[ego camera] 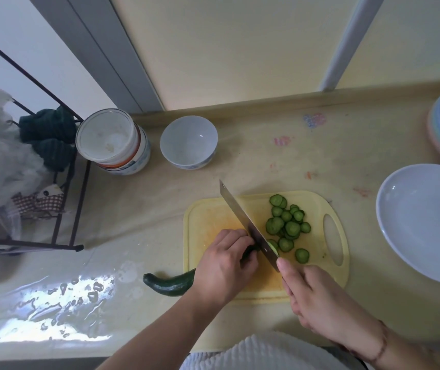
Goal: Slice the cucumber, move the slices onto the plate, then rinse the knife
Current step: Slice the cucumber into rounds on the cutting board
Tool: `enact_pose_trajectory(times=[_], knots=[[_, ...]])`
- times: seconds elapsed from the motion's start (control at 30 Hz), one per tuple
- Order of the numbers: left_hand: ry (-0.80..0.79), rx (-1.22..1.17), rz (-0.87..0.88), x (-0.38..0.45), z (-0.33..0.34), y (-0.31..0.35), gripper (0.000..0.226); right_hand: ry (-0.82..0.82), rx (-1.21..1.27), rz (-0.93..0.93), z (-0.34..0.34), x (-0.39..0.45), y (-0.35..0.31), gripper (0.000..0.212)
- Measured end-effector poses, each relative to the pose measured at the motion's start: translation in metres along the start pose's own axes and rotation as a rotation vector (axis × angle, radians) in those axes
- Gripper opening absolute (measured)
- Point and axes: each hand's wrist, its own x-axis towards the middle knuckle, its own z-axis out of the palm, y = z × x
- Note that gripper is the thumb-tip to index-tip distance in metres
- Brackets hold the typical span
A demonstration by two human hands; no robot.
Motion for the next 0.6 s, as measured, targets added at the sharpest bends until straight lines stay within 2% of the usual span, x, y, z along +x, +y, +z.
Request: enact_pose_trajectory(times=[0.33,0.6], knots=[[0.014,-0.002,0.003,-0.001,0.001,0.001,0.011,0.041,0.001,0.000,0.015,0.029,0.002,0.060],[-0.017,0.002,-0.044,-0.001,-0.004,0.003,0.020,-0.010,0.119,0.091,-0.006,0.024,0.002,0.056]])
